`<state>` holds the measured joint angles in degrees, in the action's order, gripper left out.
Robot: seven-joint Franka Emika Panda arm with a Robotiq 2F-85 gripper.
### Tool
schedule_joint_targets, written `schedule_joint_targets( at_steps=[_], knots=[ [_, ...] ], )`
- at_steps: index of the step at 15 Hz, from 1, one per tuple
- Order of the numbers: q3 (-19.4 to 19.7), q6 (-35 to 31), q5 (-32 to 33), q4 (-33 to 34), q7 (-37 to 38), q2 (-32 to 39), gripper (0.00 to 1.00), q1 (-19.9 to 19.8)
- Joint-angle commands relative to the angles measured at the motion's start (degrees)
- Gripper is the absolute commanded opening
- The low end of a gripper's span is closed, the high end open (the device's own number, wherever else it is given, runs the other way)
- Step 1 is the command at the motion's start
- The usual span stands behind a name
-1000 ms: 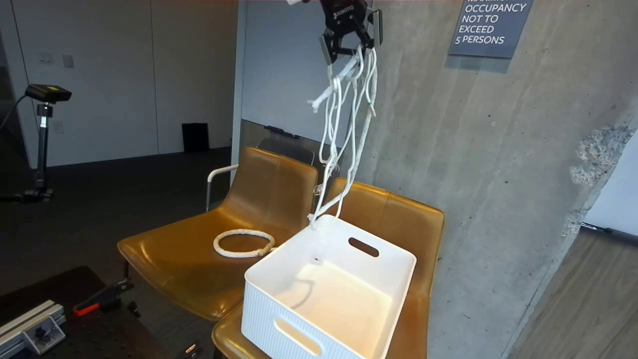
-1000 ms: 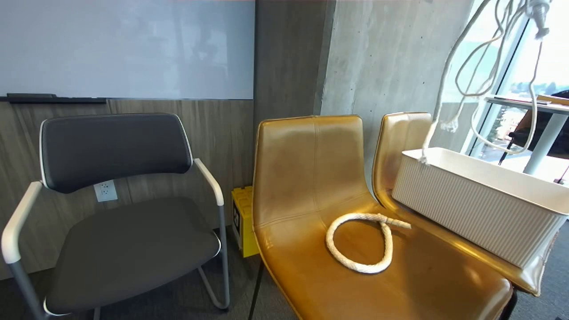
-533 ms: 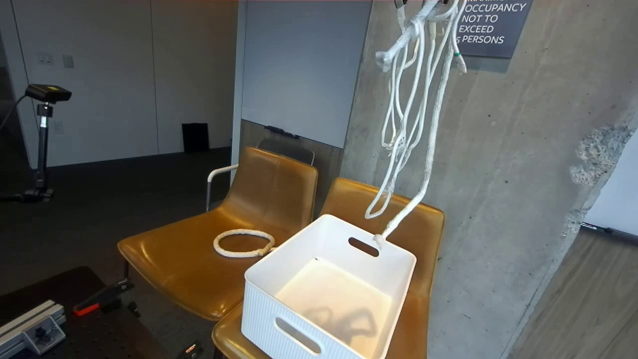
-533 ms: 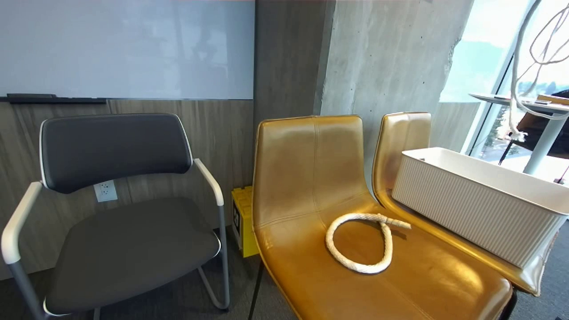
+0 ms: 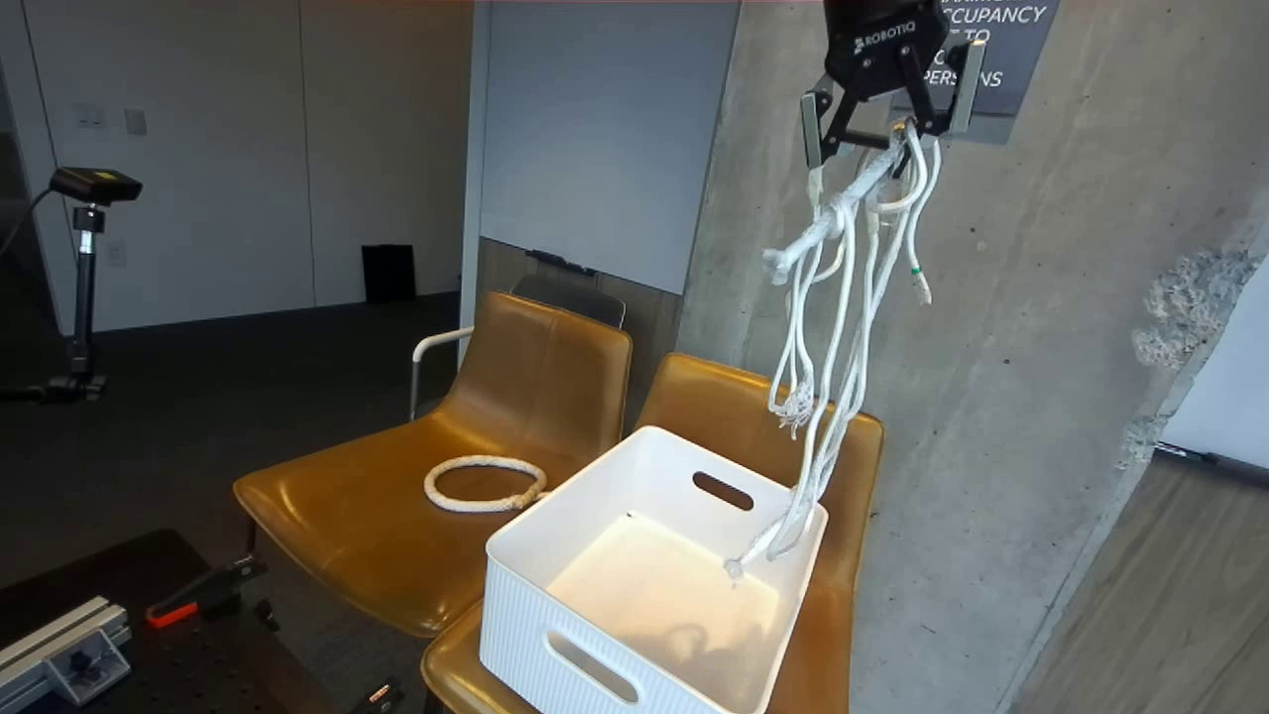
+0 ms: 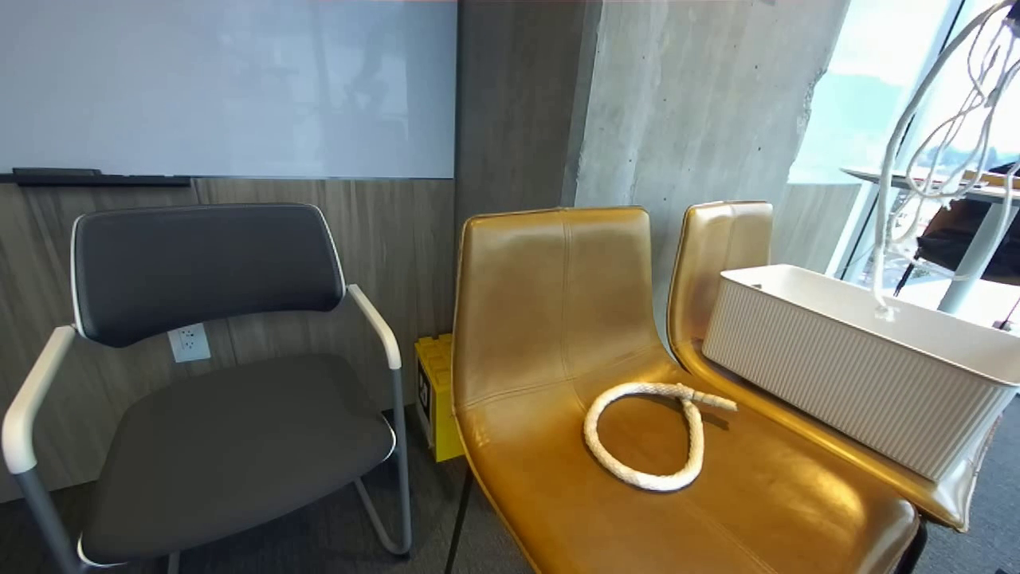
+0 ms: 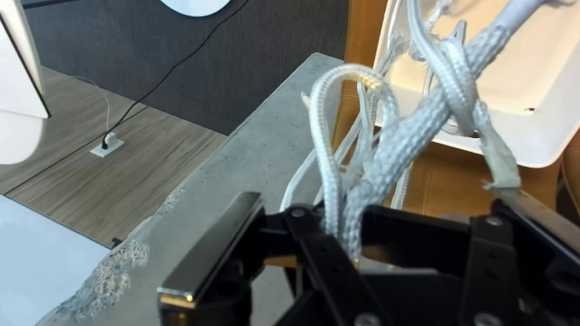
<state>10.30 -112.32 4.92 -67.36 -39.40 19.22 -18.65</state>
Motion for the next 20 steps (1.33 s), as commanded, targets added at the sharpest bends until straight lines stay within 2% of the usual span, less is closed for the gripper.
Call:
schedule_joint_targets(
  at_steps=[1,7,8,9,15,19,20],
  knots=[
    [-1.58,-0.54,-0.64,-2.0,-0.5,2.09,0.0,1.18],
    [-2.95,-1.44,0.09,-7.86,0.47,3.05,0.0,4.28],
    [-3.03,-1.39,0.14,-8.79,0.66,2.71,0.25,4.87],
    [-3.02,-1.64,0.55,-9.89,0.95,2.14,0.26,5.61],
    [-3.05,-1.92,2.4,-13.78,2.82,-2.28,0.69,10.11],
    [-5.62,-4.8,2.64,-16.32,1.99,-4.5,0.97,15.24],
    [-7.89,-6.63,3.02,-17.52,1.86,-4.76,1.0,15.58]
  ],
)
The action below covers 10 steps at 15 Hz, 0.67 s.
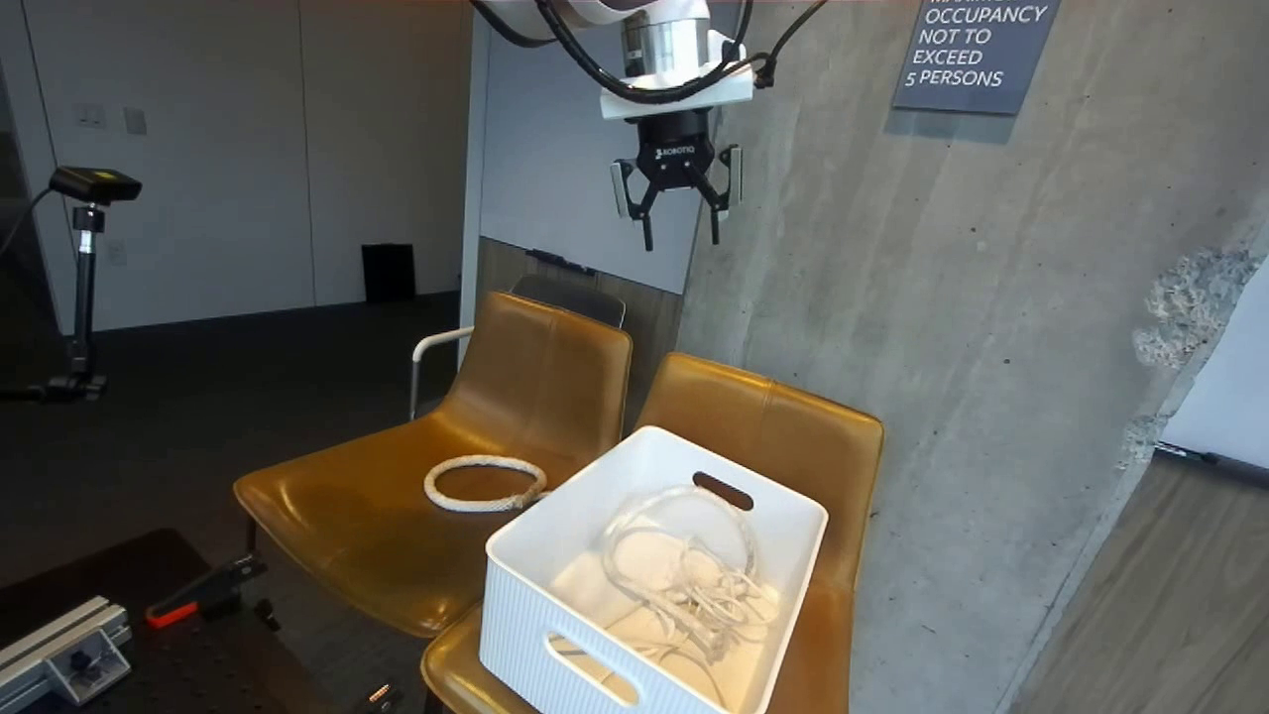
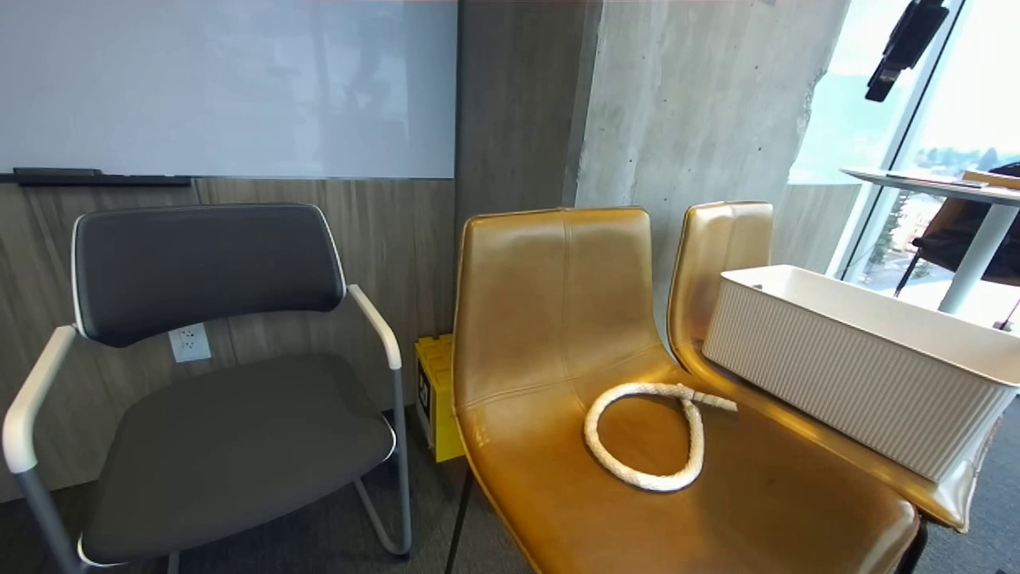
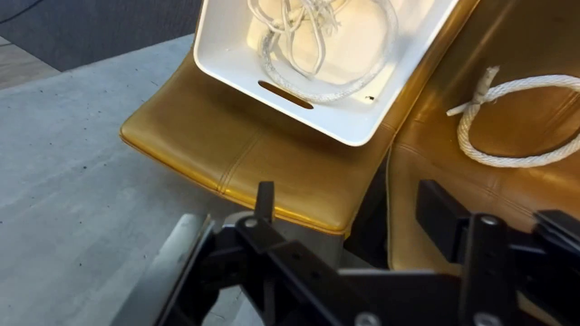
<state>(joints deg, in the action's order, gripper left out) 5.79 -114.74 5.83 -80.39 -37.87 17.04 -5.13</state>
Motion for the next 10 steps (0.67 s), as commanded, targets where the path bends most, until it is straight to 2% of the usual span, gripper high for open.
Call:
schedule_joint_targets(
  at_steps=[1,5,10],
  knots=[
    [-4.36,-5.71,2.16,-5.38,0.03,-2.73,1.0,3.05],
    [-8.31,-13.11,1.99,-10.94,-0.59,-1.35,1.0,5.61],
    [-10.05,-21.1,6.0,-20.27,1.74,1.57,1.0,8.36]
  ],
)
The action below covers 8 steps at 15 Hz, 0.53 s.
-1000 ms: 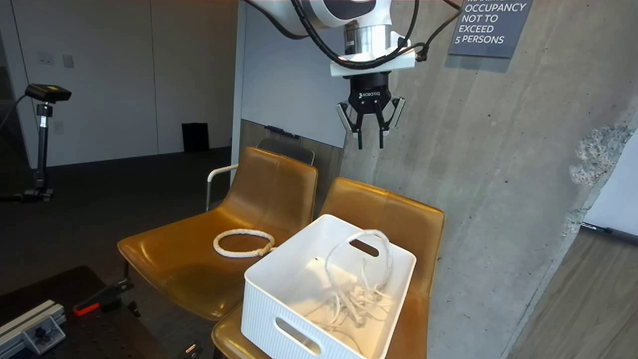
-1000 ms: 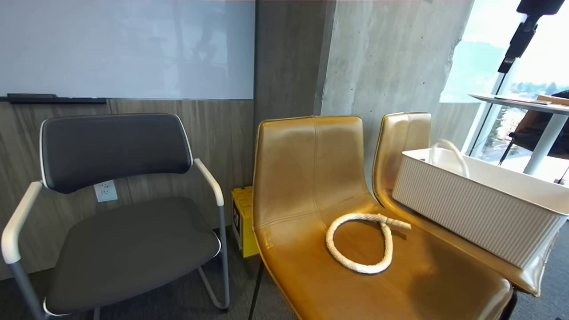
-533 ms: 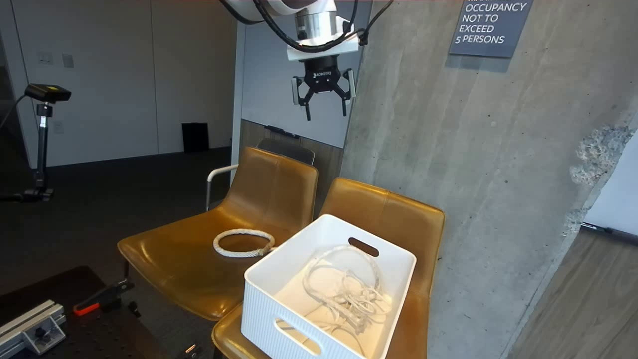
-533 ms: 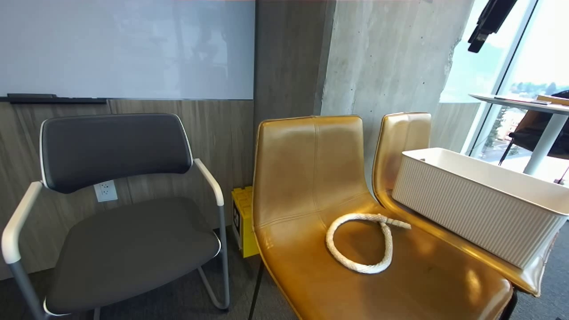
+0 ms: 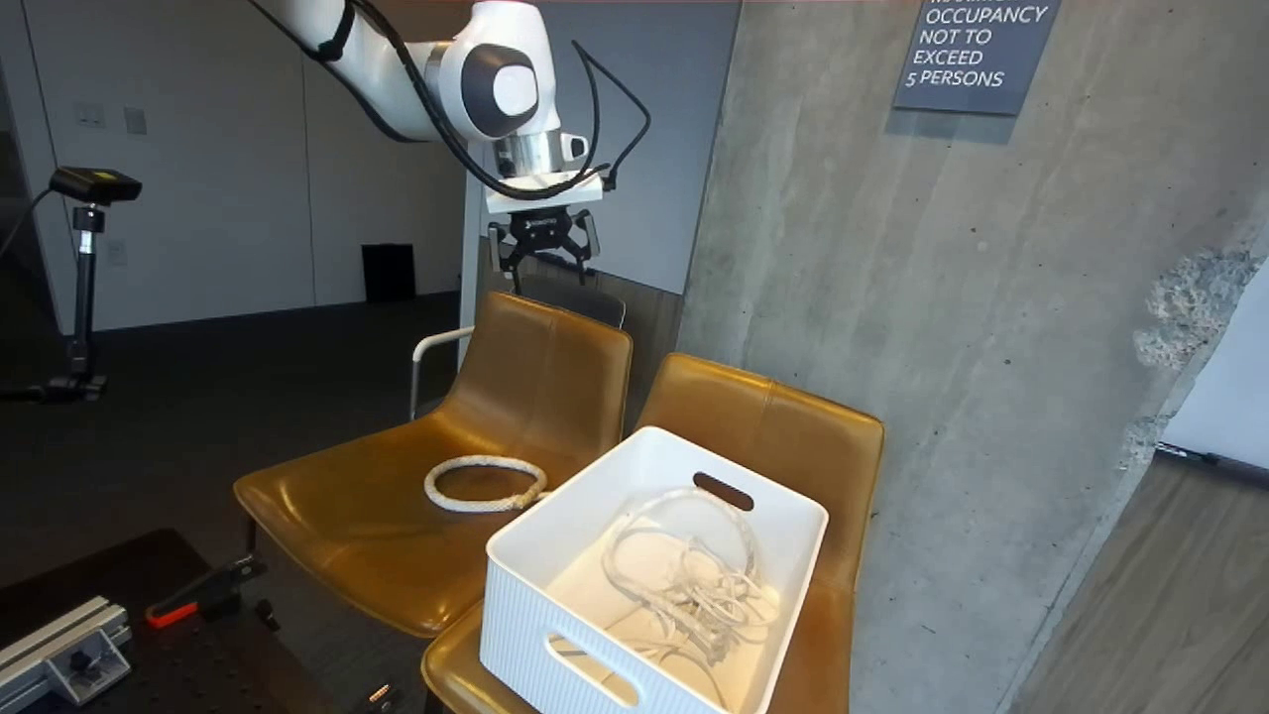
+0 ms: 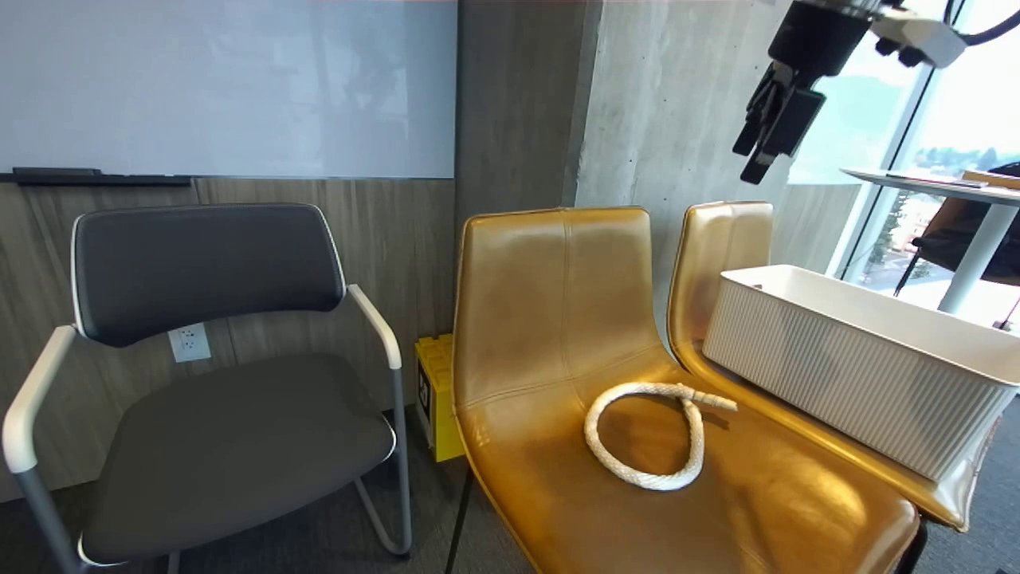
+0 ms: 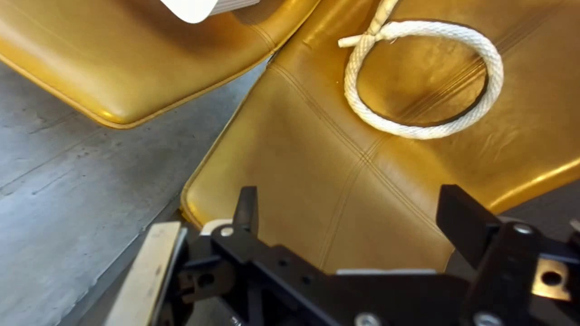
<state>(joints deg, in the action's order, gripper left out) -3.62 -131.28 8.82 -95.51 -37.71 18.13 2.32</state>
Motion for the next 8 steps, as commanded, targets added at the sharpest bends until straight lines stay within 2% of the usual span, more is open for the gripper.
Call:
schedule_joint_targets(
  at_steps=[1,5,8],
  knots=[
    [-0.66,-5.86,4.53,-6.35,2.78,1.66,1.0,1.64],
    [-0.76,-9.5,9.75,-10.48,7.58,6.02,1.0,4.05],
    [-1.63,-10.8,11.3,-11.73,9.42,9.45,1.0,5.58]
  ],
)
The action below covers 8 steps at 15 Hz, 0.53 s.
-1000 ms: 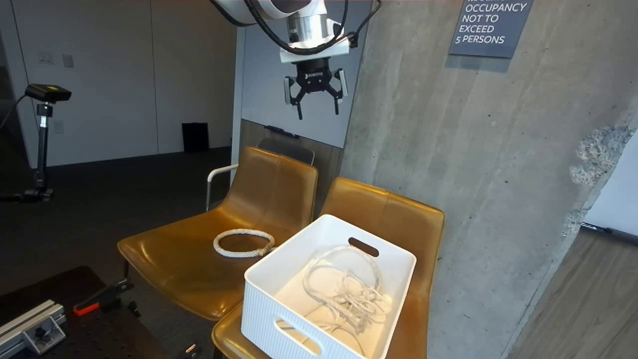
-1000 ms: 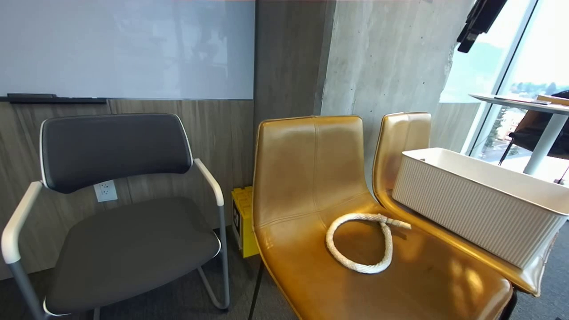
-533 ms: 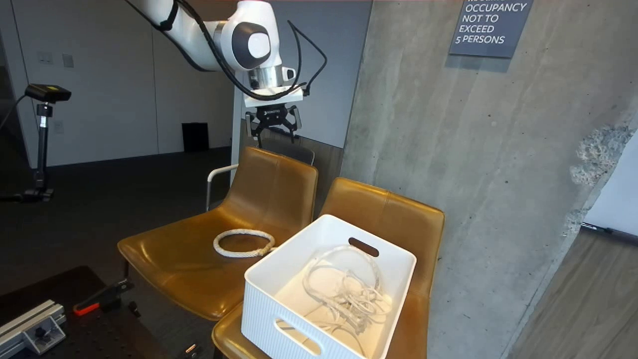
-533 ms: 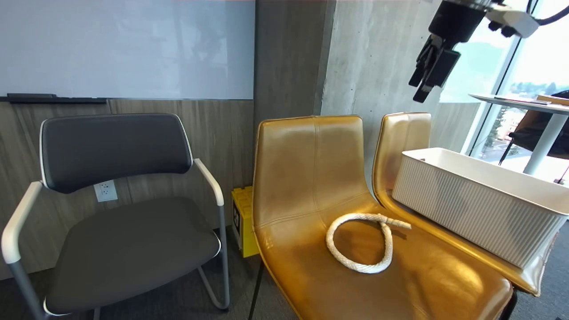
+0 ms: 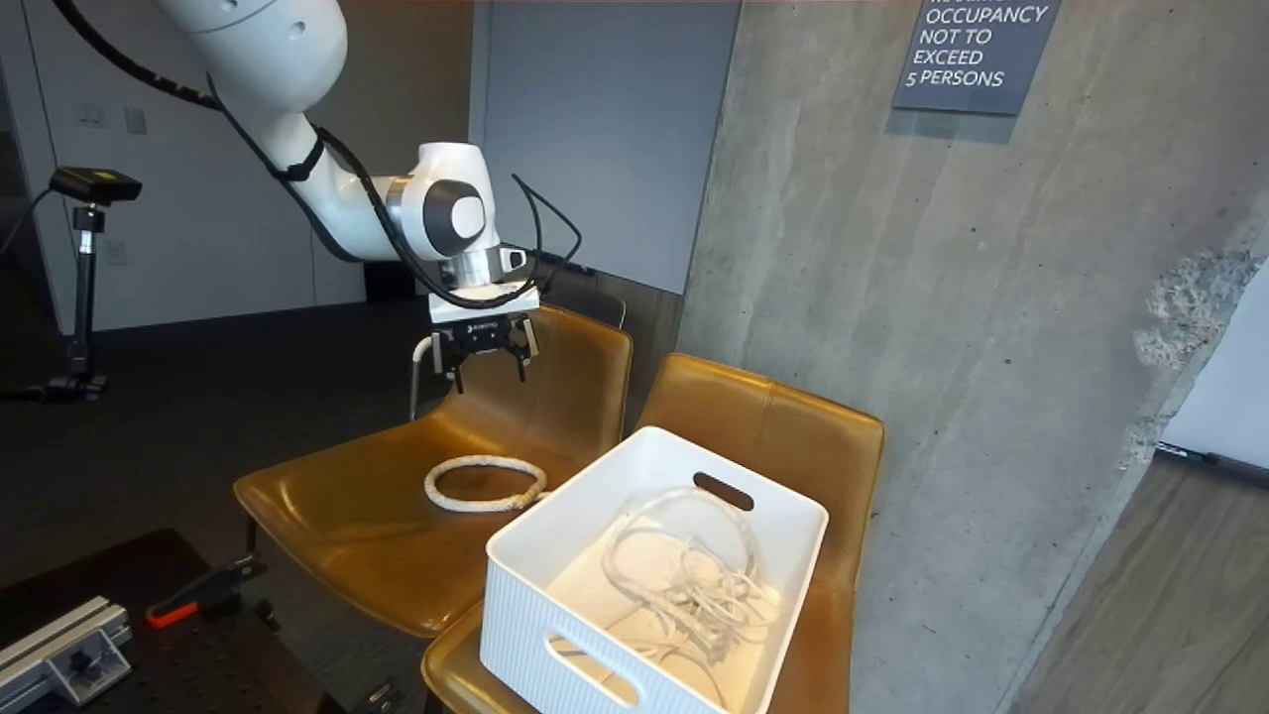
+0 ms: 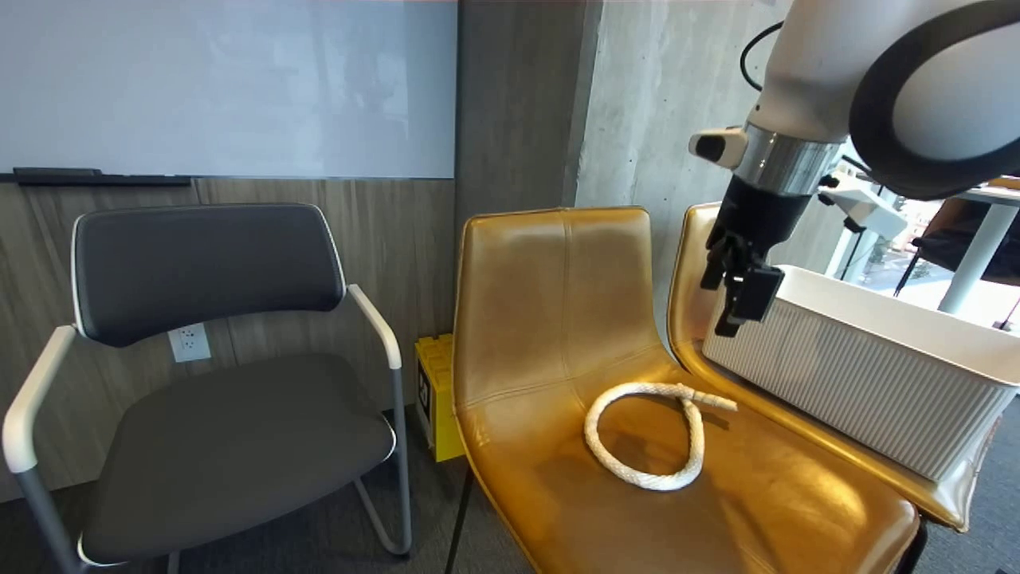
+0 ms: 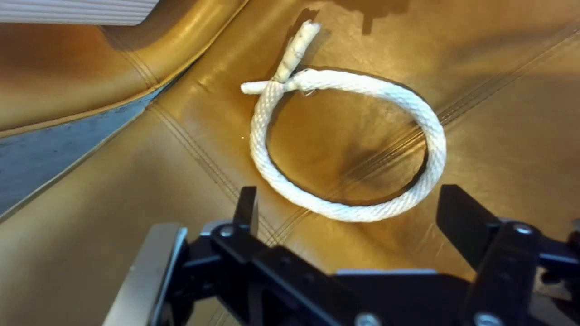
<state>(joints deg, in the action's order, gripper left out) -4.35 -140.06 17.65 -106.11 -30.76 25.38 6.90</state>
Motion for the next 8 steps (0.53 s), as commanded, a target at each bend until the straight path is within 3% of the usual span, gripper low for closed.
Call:
schedule_joint_targets(
  at_steps=[1,8],
  knots=[
    [-1.38,-2.6,2.55,-1.35,2.59,3.18,1.0,1.45],
    [-4.87,-4.82,2.9,-0.71,3.88,11.67,1.0,6.28]
  ],
)
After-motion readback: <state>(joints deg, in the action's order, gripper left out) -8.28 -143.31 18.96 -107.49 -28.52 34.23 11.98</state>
